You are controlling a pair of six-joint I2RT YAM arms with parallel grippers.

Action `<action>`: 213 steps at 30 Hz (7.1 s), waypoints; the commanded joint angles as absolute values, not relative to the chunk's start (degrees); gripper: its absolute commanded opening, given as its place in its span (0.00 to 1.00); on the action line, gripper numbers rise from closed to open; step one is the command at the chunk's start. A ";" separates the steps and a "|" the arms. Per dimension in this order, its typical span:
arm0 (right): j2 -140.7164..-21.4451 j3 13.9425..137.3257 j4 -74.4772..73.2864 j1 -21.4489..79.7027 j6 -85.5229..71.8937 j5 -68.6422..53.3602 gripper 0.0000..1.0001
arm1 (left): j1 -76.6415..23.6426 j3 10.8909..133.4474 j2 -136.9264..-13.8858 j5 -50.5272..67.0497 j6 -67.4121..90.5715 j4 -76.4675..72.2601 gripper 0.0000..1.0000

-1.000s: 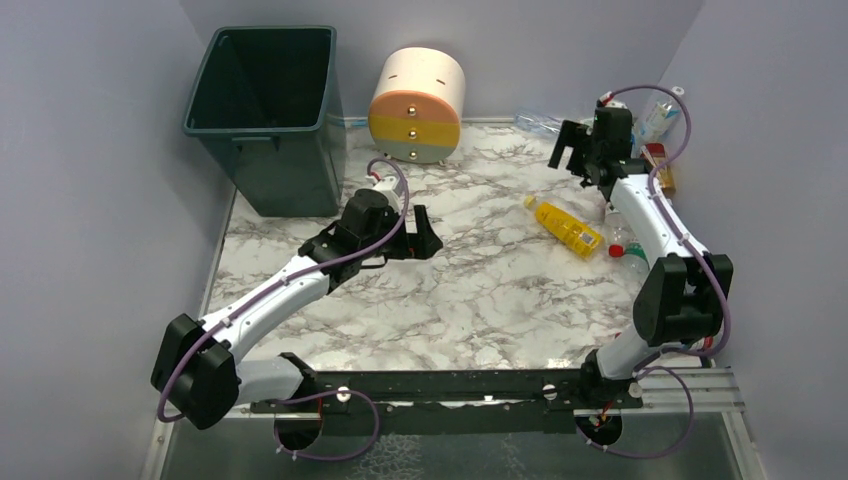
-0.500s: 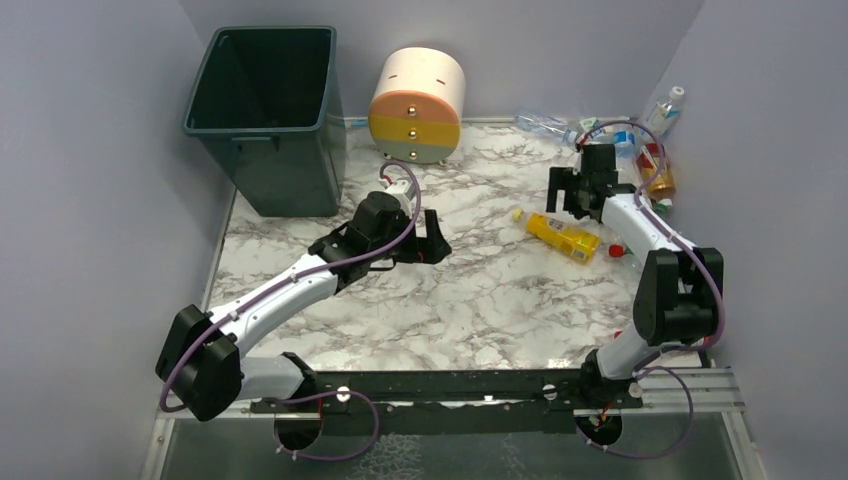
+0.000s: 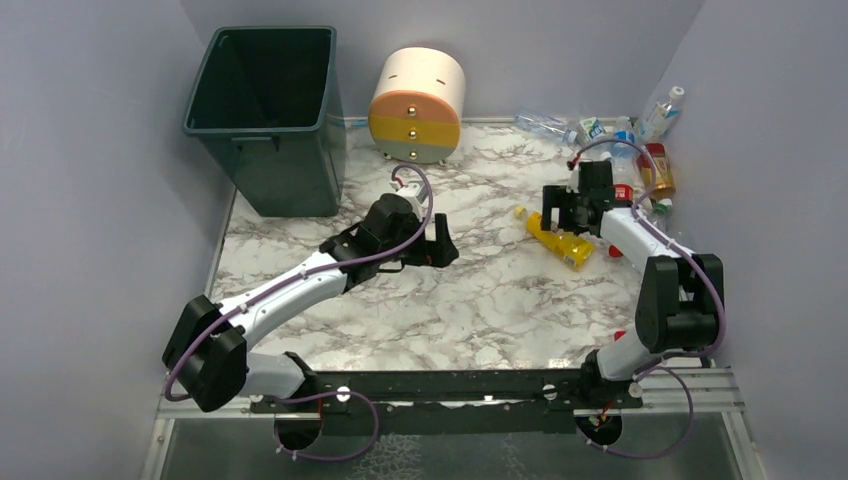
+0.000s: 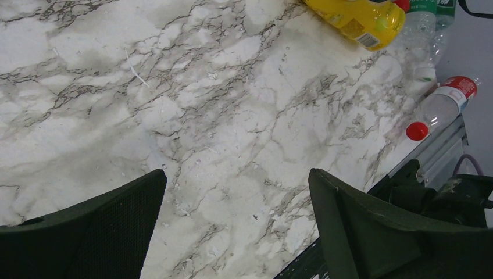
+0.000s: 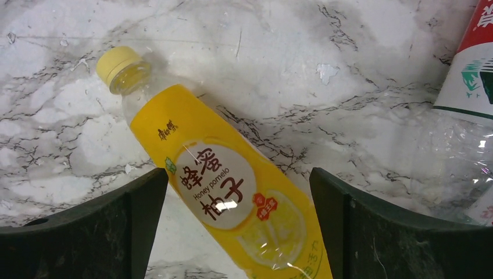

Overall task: Put the plastic bottles in the bin
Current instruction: Pick up the plastic bottle at the center of the board, then place the plastic bottle in the trash bin.

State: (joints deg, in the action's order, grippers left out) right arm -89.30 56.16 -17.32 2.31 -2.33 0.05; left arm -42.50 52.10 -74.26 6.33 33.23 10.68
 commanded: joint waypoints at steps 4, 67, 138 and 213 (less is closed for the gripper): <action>-92.59 56.75 -16.36 3.29 -2.27 0.35 0.94 | -44.00 55.47 -76.14 4.69 33.23 9.49 0.99; -73.83 56.61 -14.13 23.98 -20.89 -13.32 0.57 | -48.78 51.96 -80.15 12.80 39.97 -6.83 0.99; -75.32 58.98 -7.06 36.39 -35.57 -3.22 0.99 | -49.39 53.85 -79.12 13.30 42.36 -6.91 0.53; -58.06 63.90 -23.75 36.30 -32.94 14.11 0.99 | 13.28 111.51 -93.86 25.76 35.40 18.64 0.54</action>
State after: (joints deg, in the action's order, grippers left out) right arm -59.18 64.42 -25.26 36.01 -32.58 14.74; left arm 9.69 110.15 -91.57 21.37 32.38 17.54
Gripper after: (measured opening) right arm 0.993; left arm 0.681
